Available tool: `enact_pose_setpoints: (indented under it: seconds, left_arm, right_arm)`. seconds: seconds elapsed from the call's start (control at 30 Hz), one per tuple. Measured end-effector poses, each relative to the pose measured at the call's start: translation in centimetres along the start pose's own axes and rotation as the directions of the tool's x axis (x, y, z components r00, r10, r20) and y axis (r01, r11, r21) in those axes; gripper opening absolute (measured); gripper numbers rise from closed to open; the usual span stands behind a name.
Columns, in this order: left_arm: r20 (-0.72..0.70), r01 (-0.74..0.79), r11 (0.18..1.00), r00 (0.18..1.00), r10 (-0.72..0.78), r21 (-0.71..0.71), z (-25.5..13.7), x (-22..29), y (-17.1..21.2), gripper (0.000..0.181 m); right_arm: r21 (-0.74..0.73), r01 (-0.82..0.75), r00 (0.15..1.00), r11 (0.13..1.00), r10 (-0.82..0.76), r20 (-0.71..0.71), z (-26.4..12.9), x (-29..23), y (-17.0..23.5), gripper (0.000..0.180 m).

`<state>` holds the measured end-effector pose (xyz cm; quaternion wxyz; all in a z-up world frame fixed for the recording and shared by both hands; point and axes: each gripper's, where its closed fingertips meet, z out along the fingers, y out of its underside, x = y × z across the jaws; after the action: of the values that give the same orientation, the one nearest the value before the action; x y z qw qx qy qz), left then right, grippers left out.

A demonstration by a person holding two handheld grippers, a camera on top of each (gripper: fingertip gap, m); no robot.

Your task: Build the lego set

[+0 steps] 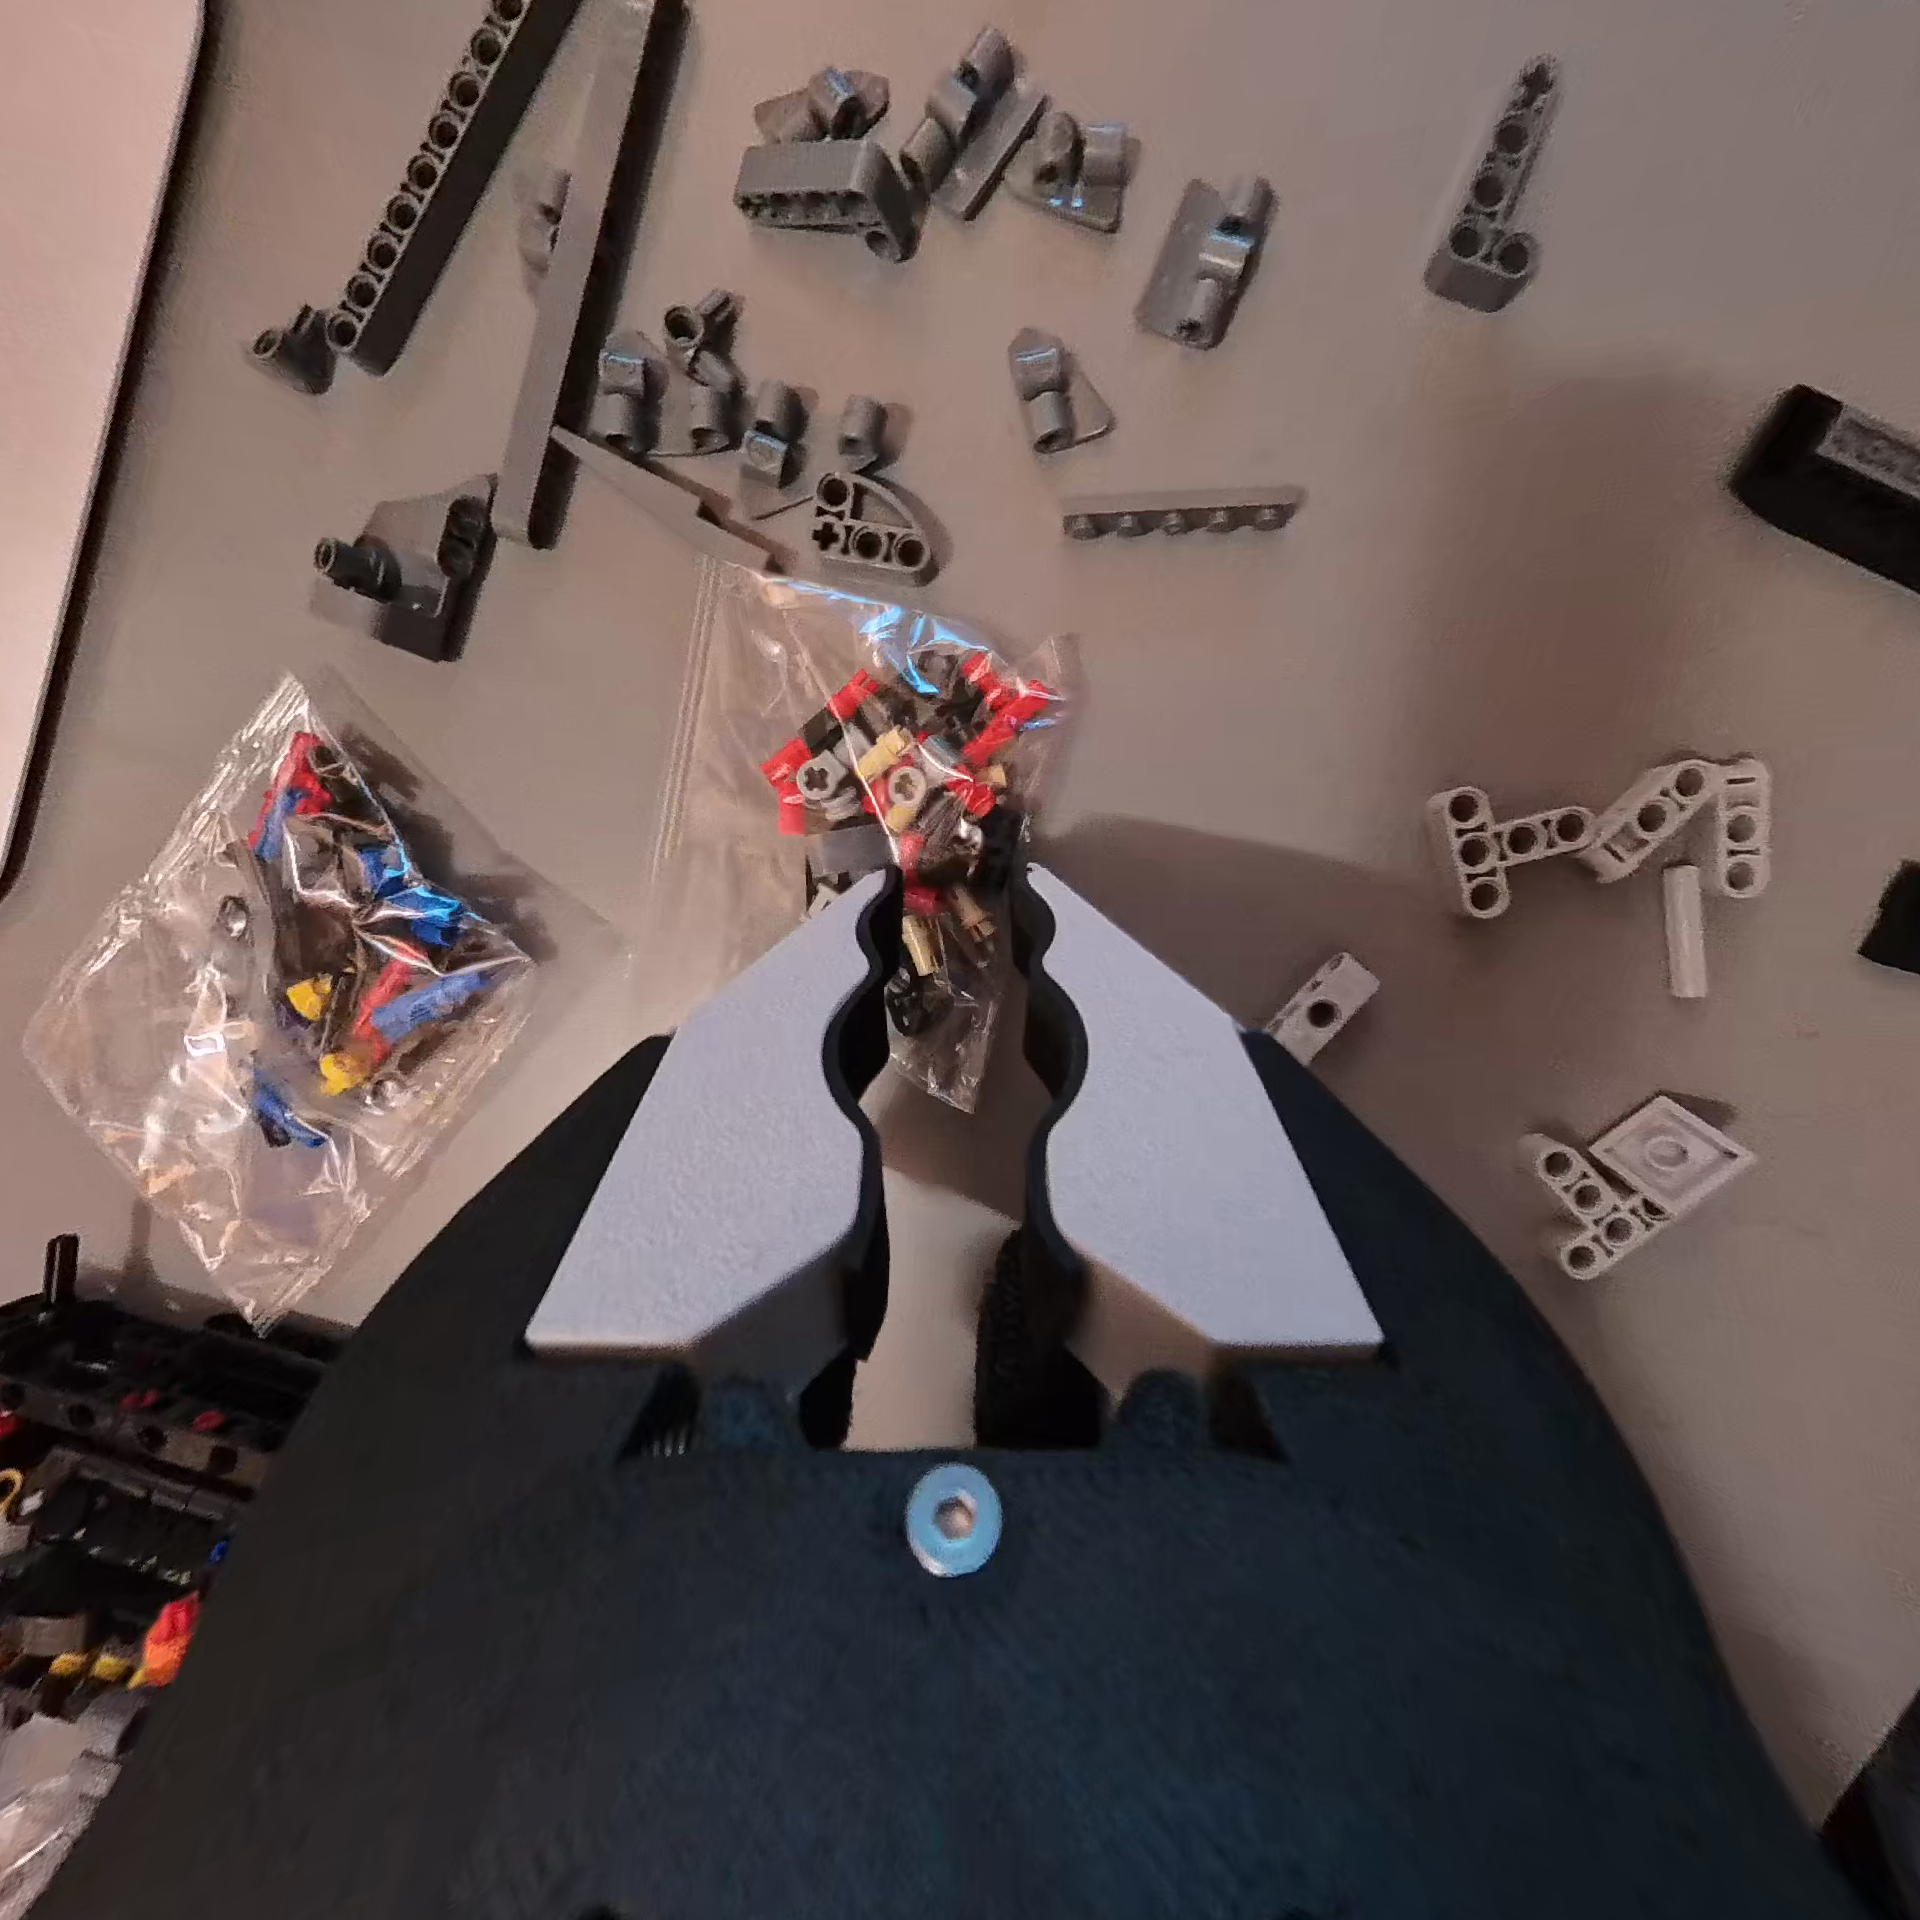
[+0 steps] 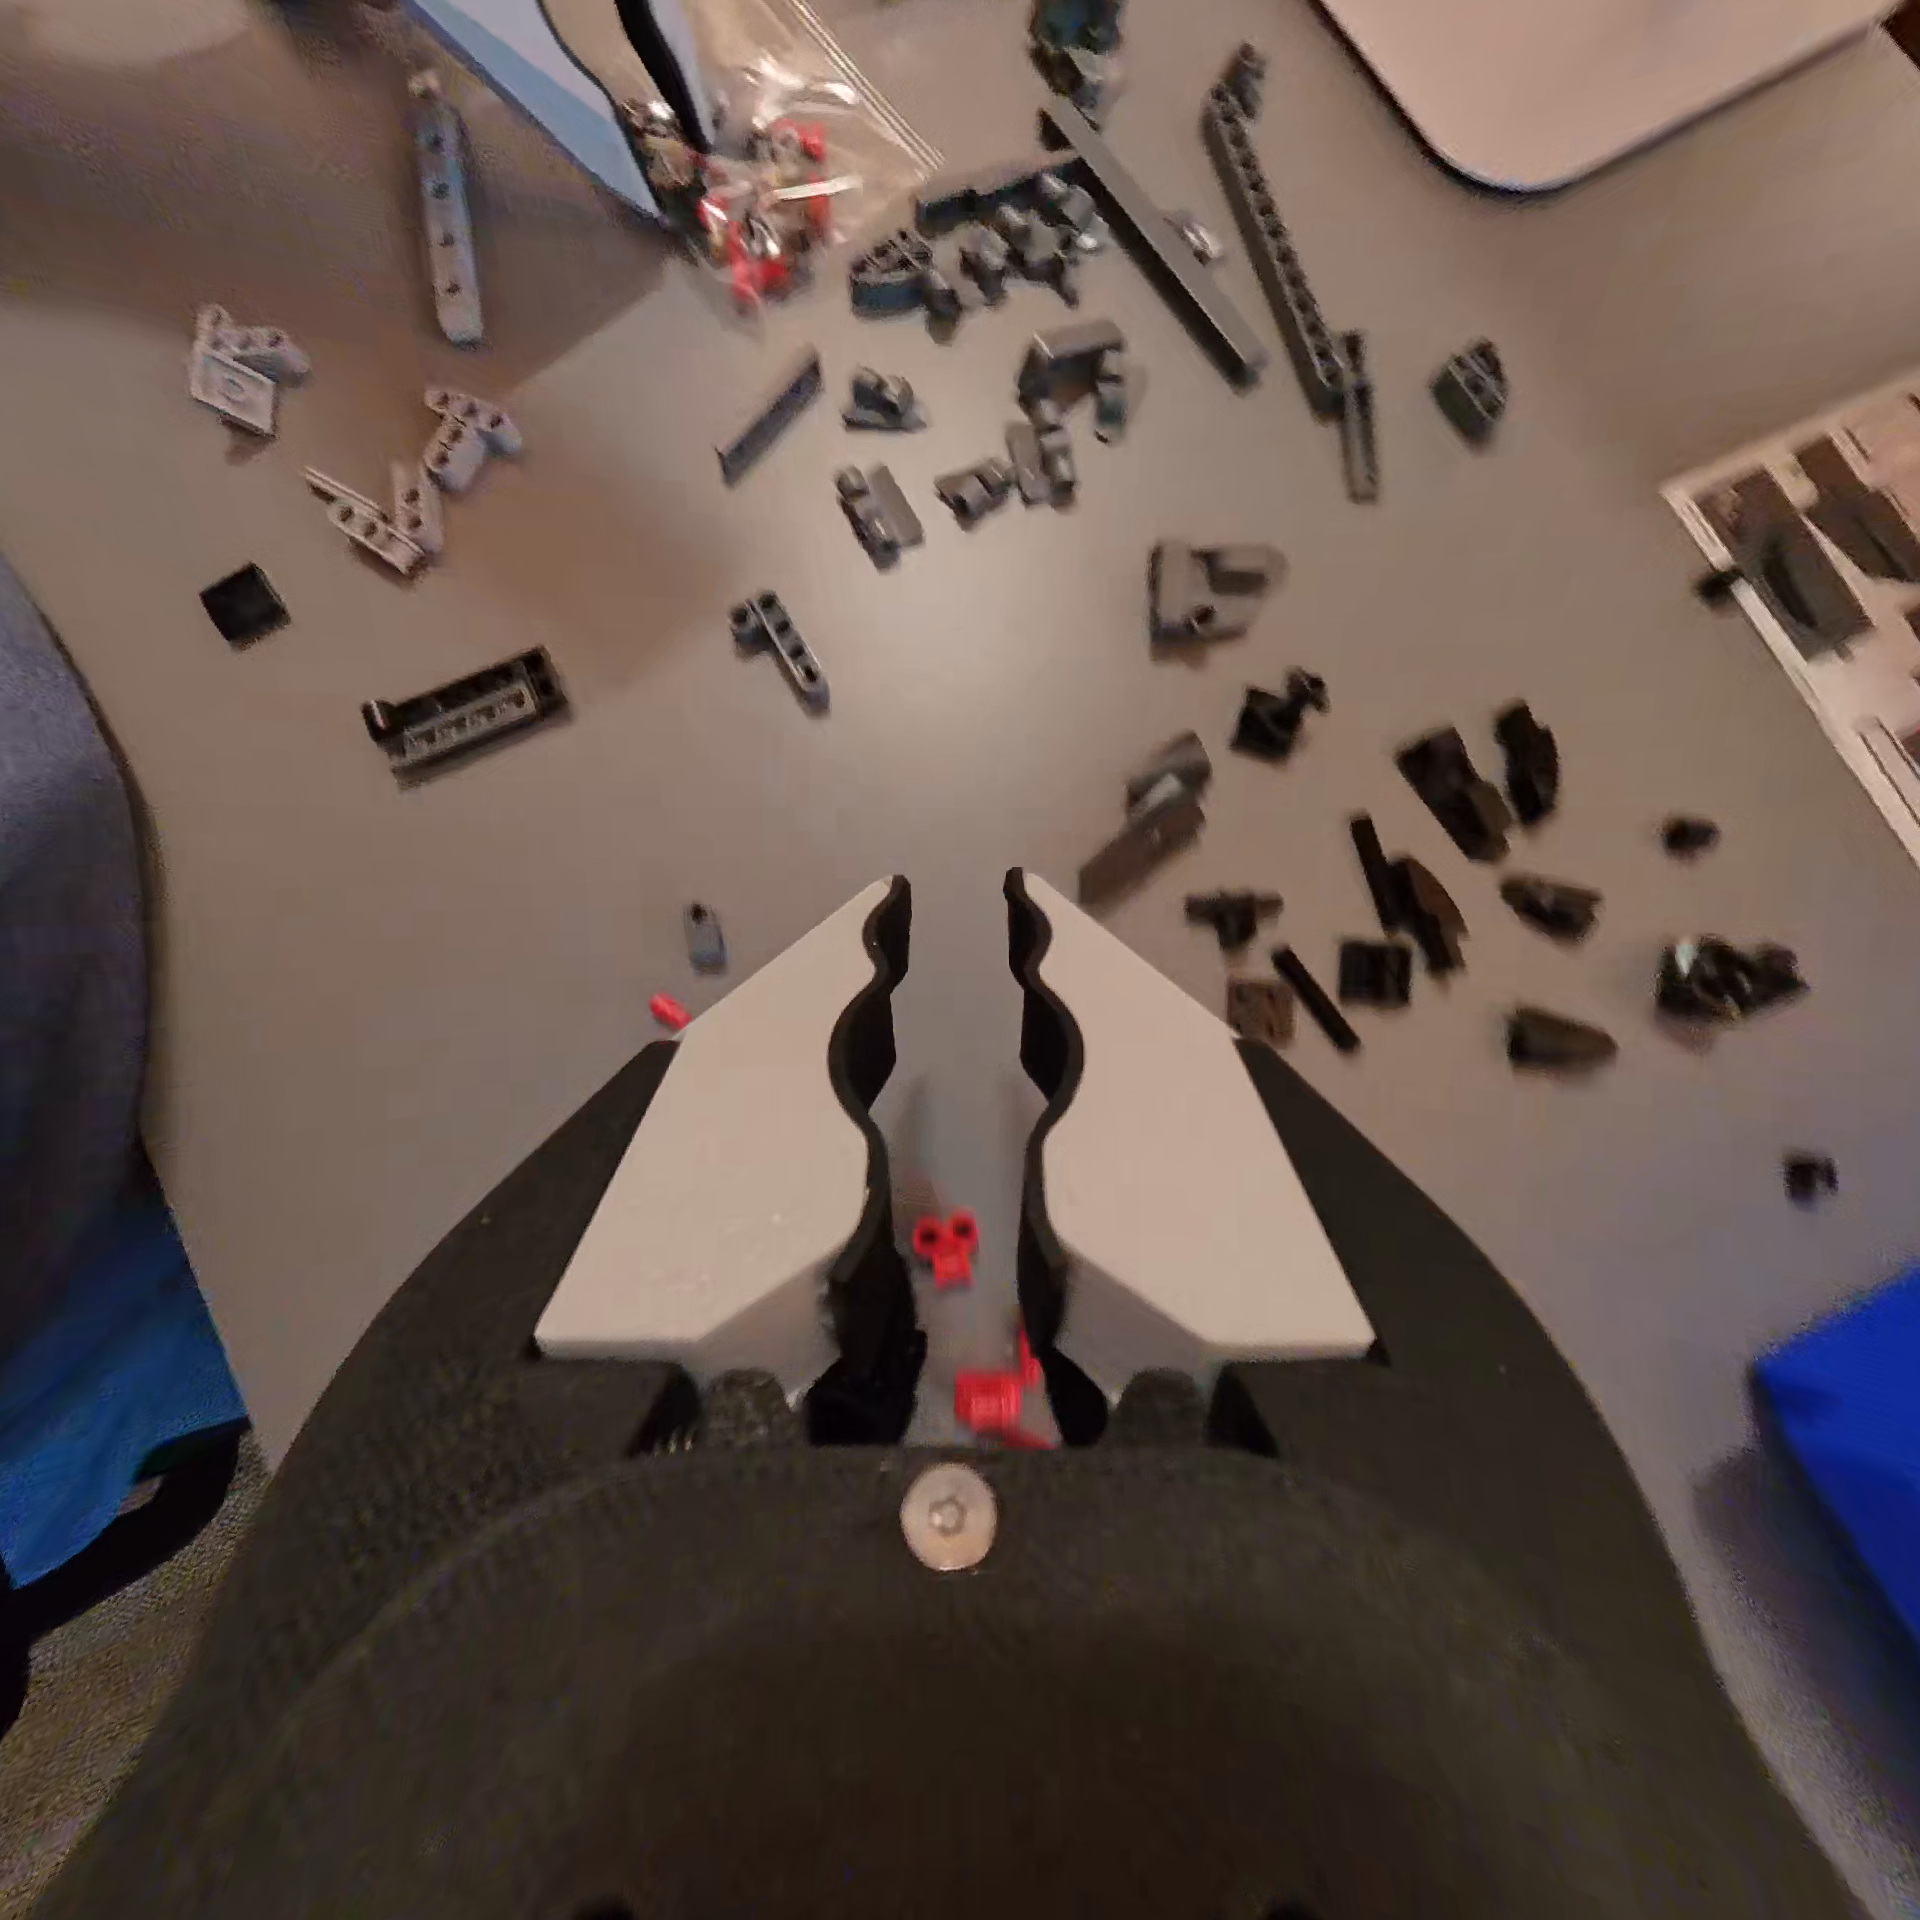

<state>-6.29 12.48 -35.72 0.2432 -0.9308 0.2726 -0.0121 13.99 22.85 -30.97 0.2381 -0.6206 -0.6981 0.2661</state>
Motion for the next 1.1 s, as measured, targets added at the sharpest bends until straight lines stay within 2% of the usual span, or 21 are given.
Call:
enact_pose_setpoints:
  seconds: [0.17,0.33,0.47,0.6,0.87,1.1]
  left_arm:
    - [0.013,0.021,0.999,1.000,-0.020,-0.038,0.1,-0.7,0.2,0.018]
    - [0.025,0.074,0.996,0.997,-0.073,-0.053,-0.1,-1.6,0.4,0.020]
    - [0.069,0.125,0.992,0.990,-0.124,-0.010,-1.1,-2.7,-0.1,0.029]
    - [0.089,0.140,0.989,0.986,-0.145,0.056,-2.8,-2.6,-1.1,0.032]
    - [0.014,0.032,0.983,0.999,-0.036,0.182,-3.5,1.7,-5.2,0.030]
    - [-0.062,-0.001,0.969,0.998,0.017,0.247,-2.9,3.8,-7.4,0.027]
  right_arm:
    - [-0.027,-0.071,0.993,0.997,0.068,-0.097,-3.2,1.3,3.3,0.016]
    - [-0.034,-0.123,0.981,0.992,0.117,-0.152,-4.5,1.9,5.8,0.019]
    - [-0.039,-0.125,0.978,0.991,0.117,-0.171,-4.0,2.1,6.6,0.026]
    - [0.019,-0.145,0.970,0.989,0.146,-0.194,-3.7,3.6,5.9,0.028]
    - [0.000,-0.172,0.970,0.985,0.169,-0.176,0.8,6.5,4.7,0.029]
    - [-0.044,-0.184,0.972,0.982,0.175,-0.157,2.2,7.6,5.0,0.024]
